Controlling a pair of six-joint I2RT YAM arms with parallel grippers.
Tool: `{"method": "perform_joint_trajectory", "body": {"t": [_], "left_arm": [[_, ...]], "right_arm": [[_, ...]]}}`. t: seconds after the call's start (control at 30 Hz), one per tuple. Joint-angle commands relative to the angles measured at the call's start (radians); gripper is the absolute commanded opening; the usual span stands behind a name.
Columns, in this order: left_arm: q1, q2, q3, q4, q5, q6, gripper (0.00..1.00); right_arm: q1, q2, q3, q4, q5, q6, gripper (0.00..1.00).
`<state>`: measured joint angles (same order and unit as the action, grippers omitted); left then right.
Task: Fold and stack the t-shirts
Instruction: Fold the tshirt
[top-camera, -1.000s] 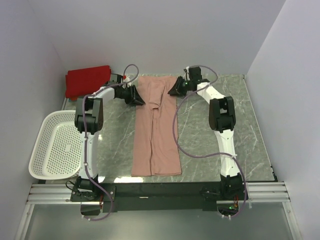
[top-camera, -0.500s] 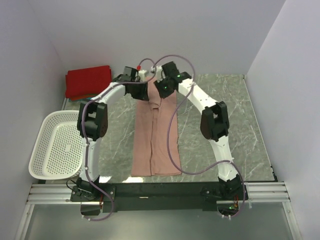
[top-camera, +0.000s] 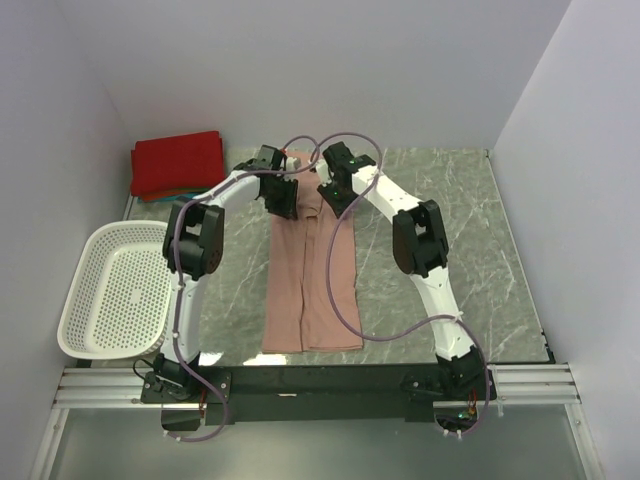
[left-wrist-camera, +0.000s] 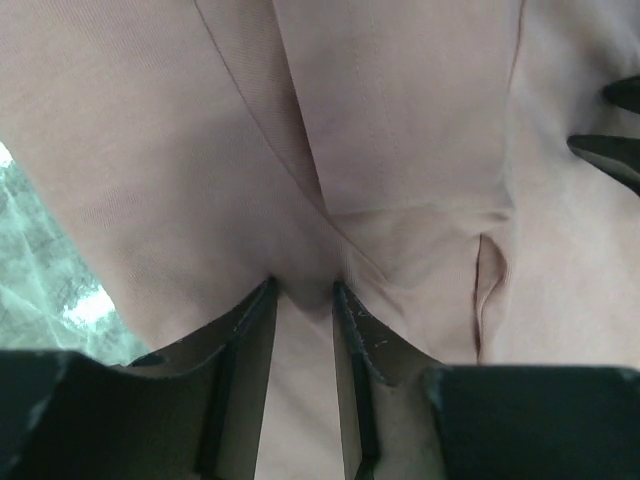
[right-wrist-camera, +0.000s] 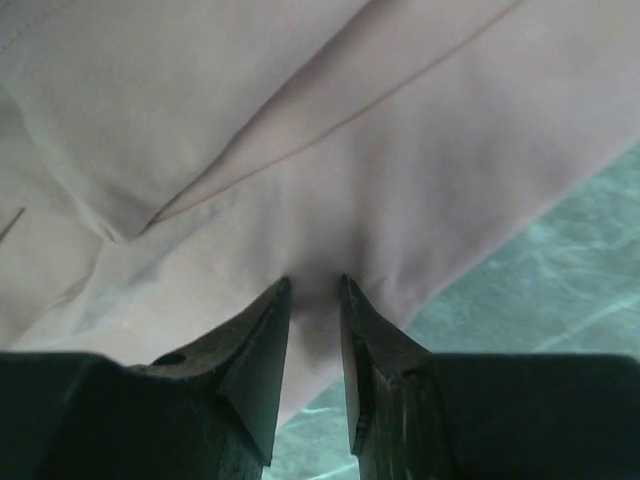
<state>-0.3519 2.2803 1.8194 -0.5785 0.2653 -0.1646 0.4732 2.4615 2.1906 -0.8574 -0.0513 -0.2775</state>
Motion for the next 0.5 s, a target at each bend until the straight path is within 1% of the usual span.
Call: {"method": "perform_joint_trajectory", "body": {"t": [0.0,0.23,0.27,0.47], "left_arm": [[-0.001,0.060,0.043,-0.026,0.002,-0.050,0.36],[0.039,0.156,0.130,-0.041,0.035,-0.102,0.36],[0.047,0.160,0.147,-0.044,0.043,-0.110,0.36],[0.054,0.183,0.184,-0.034,0.064,-0.142,0.37]], "right_arm": [[0.002,0.037,0.015,-0.023,0.040,0.018,0.34],[-0.010,0.122,0.133,-0.067,0.111,0.035,0.33],[-0.013,0.135,0.167,-0.071,0.116,0.037,0.33],[-0.021,0.180,0.247,-0.062,0.218,0.012,0.34]]}}
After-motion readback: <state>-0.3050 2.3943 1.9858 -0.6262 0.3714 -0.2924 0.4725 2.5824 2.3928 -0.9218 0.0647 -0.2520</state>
